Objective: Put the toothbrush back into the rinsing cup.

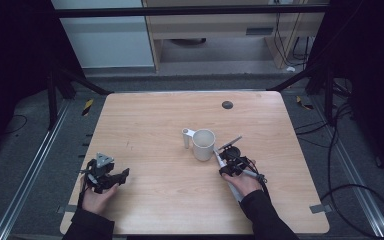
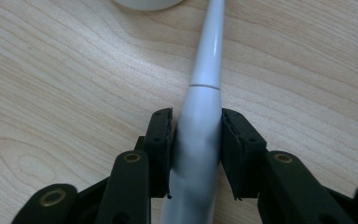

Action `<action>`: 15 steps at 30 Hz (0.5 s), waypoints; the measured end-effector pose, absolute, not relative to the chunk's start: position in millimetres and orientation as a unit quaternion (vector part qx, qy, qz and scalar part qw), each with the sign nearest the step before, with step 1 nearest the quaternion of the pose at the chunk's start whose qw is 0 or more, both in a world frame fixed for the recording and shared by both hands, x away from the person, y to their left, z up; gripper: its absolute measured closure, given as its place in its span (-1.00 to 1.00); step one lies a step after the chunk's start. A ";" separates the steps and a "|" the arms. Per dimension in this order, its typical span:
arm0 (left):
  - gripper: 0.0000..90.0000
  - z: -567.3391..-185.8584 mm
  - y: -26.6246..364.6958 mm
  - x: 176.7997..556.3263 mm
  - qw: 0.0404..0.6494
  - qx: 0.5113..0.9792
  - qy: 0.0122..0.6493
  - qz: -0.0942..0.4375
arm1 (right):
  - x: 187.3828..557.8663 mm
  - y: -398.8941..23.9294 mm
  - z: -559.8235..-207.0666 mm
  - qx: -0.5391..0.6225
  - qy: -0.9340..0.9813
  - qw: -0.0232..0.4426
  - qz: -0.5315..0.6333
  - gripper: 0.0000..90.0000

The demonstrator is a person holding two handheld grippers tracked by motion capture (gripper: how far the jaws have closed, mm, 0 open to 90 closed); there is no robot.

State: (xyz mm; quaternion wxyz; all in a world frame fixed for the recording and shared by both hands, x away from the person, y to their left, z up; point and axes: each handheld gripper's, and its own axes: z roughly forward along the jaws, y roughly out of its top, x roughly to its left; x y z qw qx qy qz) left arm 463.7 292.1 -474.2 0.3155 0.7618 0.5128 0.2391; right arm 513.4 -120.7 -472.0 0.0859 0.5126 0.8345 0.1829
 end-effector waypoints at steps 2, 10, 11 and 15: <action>-0.22 -474.2 292.1 463.7 0.316 0.762 0.513 0.239 | 513.6 -122.0 -471.7 0.520 0.830 0.085 0.181 0.48; -0.22 -474.4 292.1 463.9 0.316 0.761 0.514 0.238 | 513.7 -132.4 -470.8 0.537 0.821 0.087 0.176 0.49; -0.22 -474.4 292.1 463.9 0.315 0.762 0.513 0.238 | 513.5 -133.7 -470.8 0.537 0.820 0.086 0.176 0.50; -0.22 -474.3 292.1 463.8 0.315 0.762 0.513 0.239 | 512.1 -139.2 -468.4 0.539 0.818 0.084 0.181 0.50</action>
